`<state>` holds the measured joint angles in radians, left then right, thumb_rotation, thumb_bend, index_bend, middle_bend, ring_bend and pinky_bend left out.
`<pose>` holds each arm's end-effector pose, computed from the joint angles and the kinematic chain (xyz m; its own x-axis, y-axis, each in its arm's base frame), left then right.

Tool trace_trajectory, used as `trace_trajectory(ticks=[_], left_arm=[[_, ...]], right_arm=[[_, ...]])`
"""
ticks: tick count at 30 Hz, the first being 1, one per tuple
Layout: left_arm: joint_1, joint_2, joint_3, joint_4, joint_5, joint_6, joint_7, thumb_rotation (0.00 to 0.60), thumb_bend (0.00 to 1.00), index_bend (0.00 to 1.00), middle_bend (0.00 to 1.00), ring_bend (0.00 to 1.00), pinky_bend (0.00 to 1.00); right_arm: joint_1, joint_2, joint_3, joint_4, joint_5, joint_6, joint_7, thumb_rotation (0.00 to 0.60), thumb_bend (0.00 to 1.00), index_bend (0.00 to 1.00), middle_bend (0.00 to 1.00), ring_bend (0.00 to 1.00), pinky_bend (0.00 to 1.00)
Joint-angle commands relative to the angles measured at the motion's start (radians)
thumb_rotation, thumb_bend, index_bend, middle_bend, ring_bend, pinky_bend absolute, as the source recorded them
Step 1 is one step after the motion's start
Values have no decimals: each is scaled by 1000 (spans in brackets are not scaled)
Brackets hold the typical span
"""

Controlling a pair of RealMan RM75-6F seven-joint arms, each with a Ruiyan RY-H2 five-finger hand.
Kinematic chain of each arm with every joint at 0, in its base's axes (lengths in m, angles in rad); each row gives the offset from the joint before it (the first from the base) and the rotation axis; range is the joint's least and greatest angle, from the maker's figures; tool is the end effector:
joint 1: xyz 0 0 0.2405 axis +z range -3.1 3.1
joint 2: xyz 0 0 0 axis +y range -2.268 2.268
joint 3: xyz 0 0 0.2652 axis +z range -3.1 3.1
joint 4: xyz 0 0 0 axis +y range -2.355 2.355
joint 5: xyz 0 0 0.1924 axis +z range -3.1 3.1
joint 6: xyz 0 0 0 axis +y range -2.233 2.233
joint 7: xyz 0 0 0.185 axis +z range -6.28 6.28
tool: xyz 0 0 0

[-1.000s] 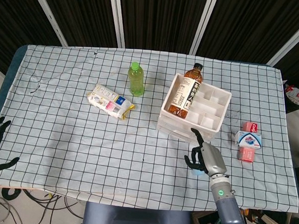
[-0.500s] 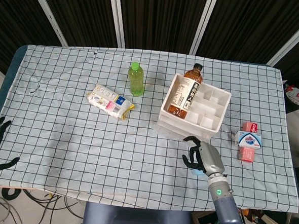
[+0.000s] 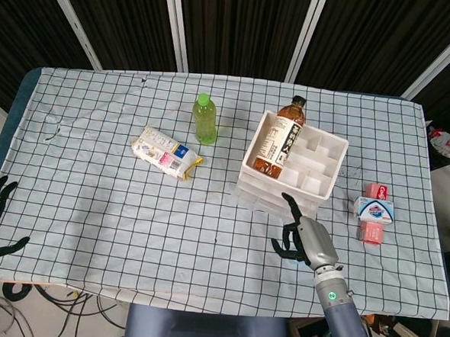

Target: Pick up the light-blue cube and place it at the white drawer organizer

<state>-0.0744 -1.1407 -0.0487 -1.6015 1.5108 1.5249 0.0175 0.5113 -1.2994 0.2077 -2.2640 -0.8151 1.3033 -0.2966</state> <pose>-0.3102 0.2177 0.1787 0.4012 -0.0317 0.9155 0.9158 -0.0097 -0.4016 -0.1376 -0.2853 0.0726 -0.1732 -0.3548 0.9188 -0.9849 0.0583 -0.1632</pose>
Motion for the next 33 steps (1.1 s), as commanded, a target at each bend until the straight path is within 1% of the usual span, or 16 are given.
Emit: trace_trajectory(ticks=[1,6,7,10,12,15,18,21,23,27,30,33], left_arm=[[0,0,0,0,0,0,0,600,20,0,0,0,0],[1,1,0,0,1,3,-2,600,19,0,0,0,0],[1,2,0,0,2,4,-2,600,19,0,0,0,0],[2,2,1,0,4,5,-4,600,19,0,0,0,0],[2,2,1,0,5,4,-3,600,20,0,0,0,0],[2,0,3,1,8,6,0,600,20,0,0,0,0],[3,-1,4,0,10,7,3,600,19,0,0,0,0],[4,-4,6,-1,13,9,9,600,20,0,0,0,0],[4,-5,8,-2,15,9,12,600,20,0,0,0,0],[4,-8,10,-3,20,10,19,600,19,0,0,0,0],[3,-10,10,-5,23,11,23,600,19,0,0,0,0],[2,-12,10,-6,23,10,27,600,19,0,0,0,0]], right_arm=[[-12,14,-14,-16,-20,0,7,600,306,0,749,822,750],[-60,72,-70,-61,-112,9,26,600,306,0,749,822,749],[-83,105,-90,-77,-156,15,43,600,306,0,749,822,749],[-135,187,-128,-92,-259,22,99,600,306,0,749,822,749],[-155,222,-141,-92,-296,21,134,600,306,0,749,822,749],[-200,304,-165,-92,-370,35,198,600,306,0,749,822,749],[-253,402,-195,-61,-454,45,299,600,305,7,749,822,749],[-290,461,-221,7,-483,39,388,600,248,56,749,822,750],[-300,468,-227,49,-488,30,420,600,200,100,751,822,750],[-308,442,-236,123,-496,9,424,600,185,121,754,826,751],[-305,401,-251,164,-482,-28,388,600,184,128,761,834,756],[-292,352,-270,192,-446,-85,320,600,184,134,767,841,757]])
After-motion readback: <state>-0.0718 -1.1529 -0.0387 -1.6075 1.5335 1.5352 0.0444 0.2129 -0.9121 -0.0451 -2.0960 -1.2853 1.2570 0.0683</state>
